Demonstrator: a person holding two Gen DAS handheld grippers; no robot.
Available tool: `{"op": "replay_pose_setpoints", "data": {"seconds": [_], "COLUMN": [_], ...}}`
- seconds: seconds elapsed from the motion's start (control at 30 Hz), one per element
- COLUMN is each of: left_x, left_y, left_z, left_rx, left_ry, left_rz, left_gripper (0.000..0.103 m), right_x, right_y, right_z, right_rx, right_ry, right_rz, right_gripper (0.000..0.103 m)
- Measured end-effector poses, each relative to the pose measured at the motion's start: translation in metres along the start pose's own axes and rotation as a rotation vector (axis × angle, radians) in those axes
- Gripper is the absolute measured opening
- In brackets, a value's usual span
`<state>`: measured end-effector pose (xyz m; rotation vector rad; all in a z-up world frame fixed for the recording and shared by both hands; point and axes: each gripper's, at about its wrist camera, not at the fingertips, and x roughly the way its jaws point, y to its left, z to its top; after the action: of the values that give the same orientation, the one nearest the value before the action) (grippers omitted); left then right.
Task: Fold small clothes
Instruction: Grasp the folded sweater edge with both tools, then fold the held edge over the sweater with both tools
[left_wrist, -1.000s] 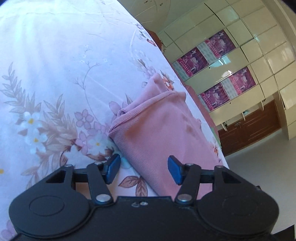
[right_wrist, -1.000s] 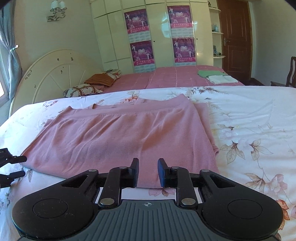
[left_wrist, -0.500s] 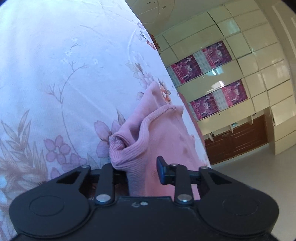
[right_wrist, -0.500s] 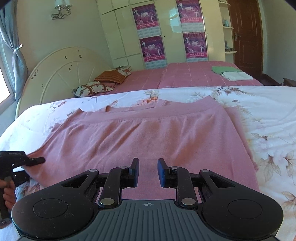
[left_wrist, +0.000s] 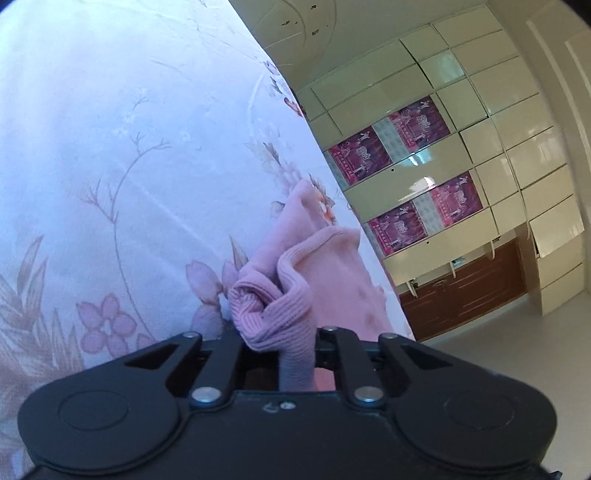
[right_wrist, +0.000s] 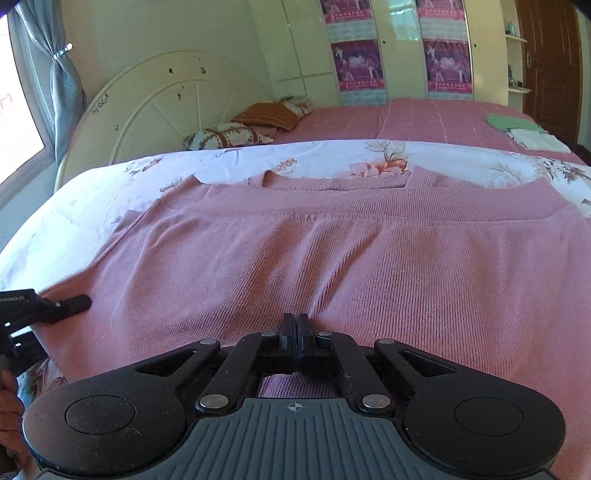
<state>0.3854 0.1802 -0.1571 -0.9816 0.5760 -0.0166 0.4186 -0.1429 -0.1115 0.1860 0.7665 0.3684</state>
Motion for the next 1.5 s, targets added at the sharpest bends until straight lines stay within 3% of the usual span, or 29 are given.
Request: {"op": "replay_pose_setpoints", "data": {"seconds": [0.1,0.17,0.33,0.43,0.57,0.67,0.73,0.77,0.8,0.83,0.9,0.97,1.0,1.07,1.17,1.23,1.37,1.5], "left_x": [0.002,-0.003,0.0,0.01,0.037,0.071,0.098,0.102,0.096,0.081,0.052,0.032,0.027,0.035,0.058,0.074,0.075,0.069], "left_y": [-0.009,-0.025,-0.132,-0.2,-0.272,-0.293,-0.293,-0.292,-0.29,-0.288,-0.282,-0.27,-0.262,-0.251,-0.229,-0.216,-0.191,-0.183], "left_z": [-0.002,-0.001,-0.013,-0.042,-0.118,-0.193,-0.248,-0.268,-0.28,-0.283,-0.267,-0.234,-0.219,-0.186,-0.152,-0.148,-0.142,-0.146], "left_rx": [0.034,0.077,0.419,0.578,0.766,0.855,0.944,0.967,0.978,0.991,0.961,0.909,0.897,0.885,0.836,0.822,0.723,0.708], "left_ry": [-0.005,-0.02,0.045,0.099,0.227,0.367,0.513,0.562,0.567,0.536,0.458,0.384,0.343,0.275,0.282,0.331,0.361,0.342], "left_rz": [0.041,0.021,-0.053,-0.106,-0.179,-0.181,-0.142,-0.116,-0.117,-0.157,-0.192,-0.19,-0.162,-0.052,0.06,0.12,0.107,0.089], "left_gripper": [0.008,0.008,0.008,0.008,0.008,0.008,0.017,0.02,0.031,0.051,0.071,0.074,0.073,0.069,0.065,0.066,0.067,0.069], "right_x": [0.0,0.0,-0.003,-0.027,-0.095,-0.139,-0.163,-0.171,-0.177,-0.184,-0.198,-0.208,-0.21,-0.209,-0.193,-0.174,-0.144,-0.122], "right_y": [0.0,-0.001,-0.01,-0.037,-0.11,-0.163,-0.194,-0.206,-0.215,-0.224,-0.235,-0.237,-0.235,-0.229,-0.211,-0.197,-0.184,-0.185], "right_z": [0.001,-0.004,-0.005,0.004,0.006,-0.002,-0.01,-0.015,-0.02,-0.025,-0.034,-0.04,-0.041,-0.039,-0.027,-0.019,-0.014,-0.013], "right_rx": [-0.014,-0.018,0.027,0.18,0.404,0.487,0.525,0.541,0.557,0.577,0.597,0.612,0.619,0.61,0.574,0.543,0.492,0.475], "right_ry": [-0.001,-0.02,-0.036,-0.101,-0.248,-0.288,-0.278,-0.266,-0.248,-0.237,-0.233,-0.244,-0.258,-0.27,-0.239,-0.181,-0.072,0.011], "right_rz": [-0.002,-0.002,0.037,0.059,0.014,-0.034,-0.05,-0.056,-0.062,-0.065,-0.052,-0.035,-0.019,0.053,0.131,0.155,0.104,0.093], "right_gripper": [0.0,0.0,0.0,0.0,0.0,0.0,0.0,0.0,0.0,0.0,0.002,0.039,0.066,0.066,0.058,0.05,0.049,0.049]}}
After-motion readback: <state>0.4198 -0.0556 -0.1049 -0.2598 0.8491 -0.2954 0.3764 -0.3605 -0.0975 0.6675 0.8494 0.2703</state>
